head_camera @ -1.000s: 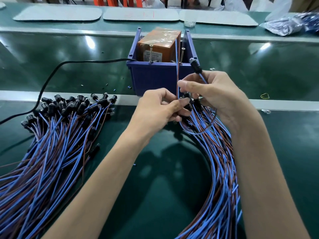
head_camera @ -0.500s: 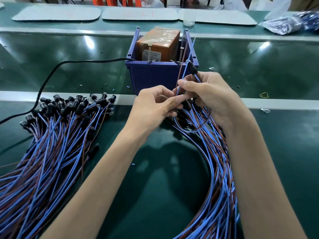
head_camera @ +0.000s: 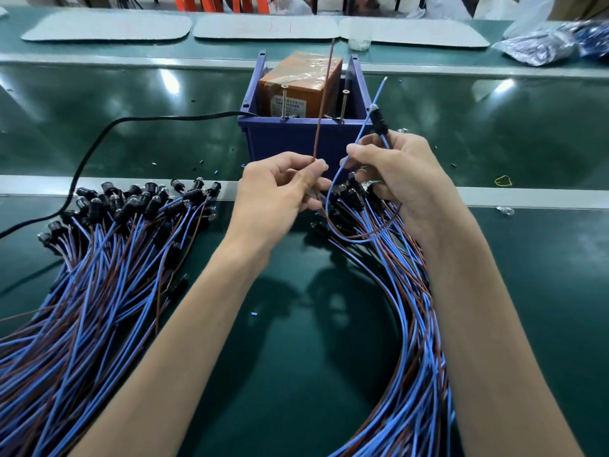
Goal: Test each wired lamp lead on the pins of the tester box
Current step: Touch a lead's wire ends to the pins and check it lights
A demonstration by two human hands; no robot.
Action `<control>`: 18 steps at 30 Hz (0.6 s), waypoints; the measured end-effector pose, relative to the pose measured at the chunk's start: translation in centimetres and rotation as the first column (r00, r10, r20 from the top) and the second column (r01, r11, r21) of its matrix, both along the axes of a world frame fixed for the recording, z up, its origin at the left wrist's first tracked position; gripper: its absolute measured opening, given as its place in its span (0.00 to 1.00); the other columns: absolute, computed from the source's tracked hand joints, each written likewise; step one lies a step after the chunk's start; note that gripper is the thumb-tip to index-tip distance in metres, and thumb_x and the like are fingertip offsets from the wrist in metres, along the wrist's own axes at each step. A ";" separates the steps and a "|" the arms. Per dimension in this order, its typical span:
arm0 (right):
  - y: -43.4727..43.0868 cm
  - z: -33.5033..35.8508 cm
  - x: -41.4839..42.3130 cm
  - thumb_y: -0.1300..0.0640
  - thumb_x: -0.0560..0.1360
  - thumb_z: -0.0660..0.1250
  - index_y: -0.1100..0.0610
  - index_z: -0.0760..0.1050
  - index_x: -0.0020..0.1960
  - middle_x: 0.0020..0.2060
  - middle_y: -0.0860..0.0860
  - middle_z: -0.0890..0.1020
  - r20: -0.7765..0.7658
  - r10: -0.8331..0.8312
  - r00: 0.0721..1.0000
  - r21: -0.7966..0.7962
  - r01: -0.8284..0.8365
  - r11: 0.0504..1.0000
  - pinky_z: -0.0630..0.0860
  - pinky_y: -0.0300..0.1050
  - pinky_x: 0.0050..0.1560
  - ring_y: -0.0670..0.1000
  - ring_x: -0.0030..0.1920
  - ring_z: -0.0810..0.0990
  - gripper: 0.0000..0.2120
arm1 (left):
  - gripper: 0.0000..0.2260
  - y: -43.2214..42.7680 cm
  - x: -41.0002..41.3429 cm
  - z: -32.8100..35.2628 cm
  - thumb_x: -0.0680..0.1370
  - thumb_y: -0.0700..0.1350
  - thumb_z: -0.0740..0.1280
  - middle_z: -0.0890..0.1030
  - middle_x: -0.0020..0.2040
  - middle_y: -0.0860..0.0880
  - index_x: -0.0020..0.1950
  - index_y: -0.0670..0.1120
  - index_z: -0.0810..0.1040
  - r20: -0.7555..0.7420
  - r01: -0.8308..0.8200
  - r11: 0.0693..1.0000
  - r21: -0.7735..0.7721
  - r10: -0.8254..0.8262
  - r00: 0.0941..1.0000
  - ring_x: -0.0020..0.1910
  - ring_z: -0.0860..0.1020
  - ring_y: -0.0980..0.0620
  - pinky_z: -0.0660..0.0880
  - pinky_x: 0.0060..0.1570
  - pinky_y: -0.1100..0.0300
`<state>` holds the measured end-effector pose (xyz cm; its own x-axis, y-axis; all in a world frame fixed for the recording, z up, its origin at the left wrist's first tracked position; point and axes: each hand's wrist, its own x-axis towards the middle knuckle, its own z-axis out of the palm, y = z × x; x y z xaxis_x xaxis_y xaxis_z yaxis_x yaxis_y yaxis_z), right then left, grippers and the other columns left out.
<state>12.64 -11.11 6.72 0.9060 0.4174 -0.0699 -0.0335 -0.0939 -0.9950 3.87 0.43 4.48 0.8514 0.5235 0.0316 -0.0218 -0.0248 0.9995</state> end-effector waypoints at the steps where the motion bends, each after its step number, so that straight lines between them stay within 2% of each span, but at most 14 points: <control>1: 0.0 0.0 0.0 0.60 0.76 0.66 0.53 0.72 0.39 0.30 0.46 0.84 -0.013 -0.003 1.000 0.014 0.003 1.000 0.65 0.29 0.22 0.39 0.24 0.75 0.09 | 0.04 0.1 0.0 0.1 0.78 0.41 0.67 0.83 0.33 0.52 0.45 0.45 0.80 0.001 -0.004 1.000 0.004 0.004 1.000 0.25 0.75 0.60 0.69 0.29 0.73; 5: 0.0 0.0 0.1 0.61 0.77 0.64 0.54 0.70 0.41 0.31 0.48 0.85 -0.020 -0.021 1.000 0.046 0.022 0.999 0.65 0.29 0.22 0.40 0.23 0.73 0.07 | 0.03 0.9 -0.1 0.2 0.79 0.40 0.66 0.83 0.33 0.53 0.50 0.46 0.79 0.006 -0.040 0.998 0.046 0.040 0.999 0.24 0.75 0.61 0.69 0.29 0.73; 8: 0.0 0.0 0.2 0.63 0.77 0.64 0.53 0.70 0.41 0.29 0.48 0.83 0.011 -0.053 0.999 0.039 0.052 0.998 0.63 0.30 0.22 0.40 0.22 0.70 0.08 | 0.11 1.8 0.0 0.2 0.80 0.38 0.64 0.84 0.36 0.55 0.62 0.46 0.76 0.010 -0.118 0.981 0.152 0.118 0.993 0.25 0.76 0.61 0.72 0.32 0.70; 10: 0.0 0.0 0.2 0.66 0.76 0.62 0.55 0.71 0.41 0.27 0.49 0.81 0.009 -0.074 0.997 0.090 0.073 0.993 0.61 0.29 0.21 0.40 0.21 0.69 0.08 | 0.18 2.4 0.1 0.2 0.79 0.36 0.62 0.83 0.39 0.56 0.69 0.46 0.71 0.014 -0.179 0.951 0.253 0.182 0.983 0.25 0.76 0.61 0.72 0.32 0.70; 12: 0.0 0.1 0.2 0.68 0.76 0.60 0.57 0.72 0.44 0.27 0.50 0.79 0.004 -0.096 0.995 0.134 0.095 0.986 0.60 0.29 0.20 0.40 0.20 0.68 0.08 | 0.22 3.0 0.2 0.1 0.78 0.36 0.60 0.83 0.38 0.58 0.72 0.47 0.68 0.015 -0.223 0.923 0.314 0.230 0.973 0.24 0.75 0.61 0.72 0.34 0.67; 15: -0.1 0.2 0.1 0.67 0.78 0.58 0.60 0.73 0.50 0.32 0.55 0.75 -0.009 -0.118 0.993 0.189 0.117 0.975 0.61 0.28 0.20 0.40 0.18 0.69 0.06 | 0.22 3.6 0.1 -0.1 0.77 0.39 0.58 0.80 0.31 0.60 0.71 0.51 0.71 -0.008 -0.253 0.879 0.405 0.280 0.960 0.26 0.72 0.59 0.74 0.40 0.58; 18: -0.2 0.0 0.2 0.66 0.79 0.58 0.59 0.74 0.53 0.29 0.53 0.73 -0.002 -0.138 0.990 0.193 0.136 0.972 0.63 0.28 0.21 0.40 0.20 0.69 0.08 | 0.16 3.7 0.1 -0.3 0.78 0.41 0.58 0.77 0.26 0.60 0.56 0.57 0.79 -0.001 -0.246 0.854 0.459 0.278 0.961 0.24 0.69 0.62 0.68 0.38 0.59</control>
